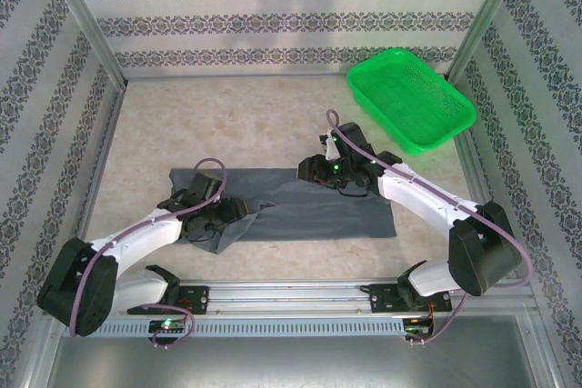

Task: Fold and stack the t-shirts

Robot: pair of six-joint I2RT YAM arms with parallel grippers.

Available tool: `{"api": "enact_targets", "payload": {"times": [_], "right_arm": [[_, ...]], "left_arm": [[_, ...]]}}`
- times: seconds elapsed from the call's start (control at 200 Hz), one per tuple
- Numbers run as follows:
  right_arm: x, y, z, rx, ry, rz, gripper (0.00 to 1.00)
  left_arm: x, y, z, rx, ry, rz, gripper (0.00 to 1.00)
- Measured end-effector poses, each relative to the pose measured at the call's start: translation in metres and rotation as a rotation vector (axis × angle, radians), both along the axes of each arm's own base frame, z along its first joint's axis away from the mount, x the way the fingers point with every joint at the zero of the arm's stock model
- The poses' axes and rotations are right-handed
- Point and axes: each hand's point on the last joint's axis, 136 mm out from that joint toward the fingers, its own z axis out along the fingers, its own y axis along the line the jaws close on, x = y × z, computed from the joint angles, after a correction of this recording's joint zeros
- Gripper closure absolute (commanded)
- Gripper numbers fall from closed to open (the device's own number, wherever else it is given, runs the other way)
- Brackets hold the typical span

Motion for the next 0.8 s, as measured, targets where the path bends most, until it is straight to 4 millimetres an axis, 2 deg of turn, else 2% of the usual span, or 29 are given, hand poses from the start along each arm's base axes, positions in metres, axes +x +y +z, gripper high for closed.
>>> {"api": "enact_targets", "payload": {"times": [0.09, 0.27, 0.41, 0.5, 0.664, 0.799], "right_arm": [[0.0, 0.0, -0.002, -0.002, 0.003, 0.0, 0.52], [0.001, 0.0, -0.003, -0.004, 0.006, 0.0, 0.52], [0.001, 0.0, -0.003, -0.004, 0.007, -0.001, 0.52], [0.0, 0.0, -0.005, -0.005, 0.009, -0.001, 0.52], [-0.003, -0.002, -0.011, -0.013, 0.023, -0.003, 0.52], [-0.006, -0.004, -0.016, -0.019, 0.035, -0.004, 0.52]], "left_arm": [[-0.008, -0.01, 0.006, -0.046, -0.001, -0.018, 0.53], [-0.033, -0.023, -0.005, -0.112, 0.091, -0.062, 0.6], [-0.045, -0.038, 0.003, -0.188, 0.146, -0.125, 0.64], [-0.049, -0.044, 0.015, -0.214, 0.148, -0.171, 0.65], [-0.045, -0.04, 0.051, -0.206, 0.023, -0.195, 0.6], [-0.027, -0.016, 0.069, -0.081, -0.09, -0.099, 0.59]]}}
